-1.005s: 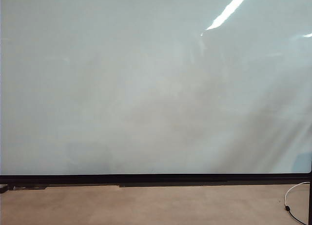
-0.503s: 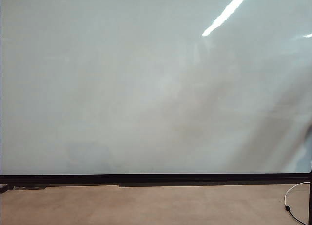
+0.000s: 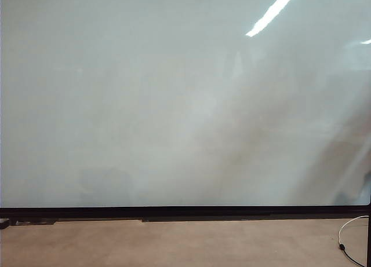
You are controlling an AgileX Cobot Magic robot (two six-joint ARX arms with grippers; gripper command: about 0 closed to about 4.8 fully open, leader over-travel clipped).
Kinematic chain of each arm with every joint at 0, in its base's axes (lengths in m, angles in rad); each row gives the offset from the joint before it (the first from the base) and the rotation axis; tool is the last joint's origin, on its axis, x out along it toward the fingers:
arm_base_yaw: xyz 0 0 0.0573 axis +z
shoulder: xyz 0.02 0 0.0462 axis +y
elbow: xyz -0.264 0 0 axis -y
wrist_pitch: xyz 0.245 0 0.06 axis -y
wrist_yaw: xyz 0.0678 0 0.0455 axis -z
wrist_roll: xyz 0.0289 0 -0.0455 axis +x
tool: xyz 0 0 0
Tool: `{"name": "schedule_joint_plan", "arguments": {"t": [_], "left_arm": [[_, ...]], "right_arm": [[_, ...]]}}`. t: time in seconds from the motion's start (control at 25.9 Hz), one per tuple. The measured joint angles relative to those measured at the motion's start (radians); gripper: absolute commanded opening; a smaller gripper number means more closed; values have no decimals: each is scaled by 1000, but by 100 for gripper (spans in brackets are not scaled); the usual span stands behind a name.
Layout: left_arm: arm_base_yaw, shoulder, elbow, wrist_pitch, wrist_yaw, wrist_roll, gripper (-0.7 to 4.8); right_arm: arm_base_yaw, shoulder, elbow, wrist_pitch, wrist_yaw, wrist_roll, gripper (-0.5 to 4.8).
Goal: Pick up the pen on the shelf to the right of the whiteboard and draw a check mark.
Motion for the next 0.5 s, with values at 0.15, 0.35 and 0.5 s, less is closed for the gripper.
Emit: {"name": "schedule_joint_plan", "arguments": {"t": [0.15, 0.35, 0.5], "left_arm": [[0, 0, 0, 0, 0, 0, -4], [0, 0, 0, 0, 0, 0, -4], [0, 0, 0, 0, 0, 0, -4]], "right_arm": [[15, 24, 21, 7, 1, 21, 284], [29, 31, 29, 14, 3, 25, 283], [38, 34, 29, 14, 13, 36, 274]]}}
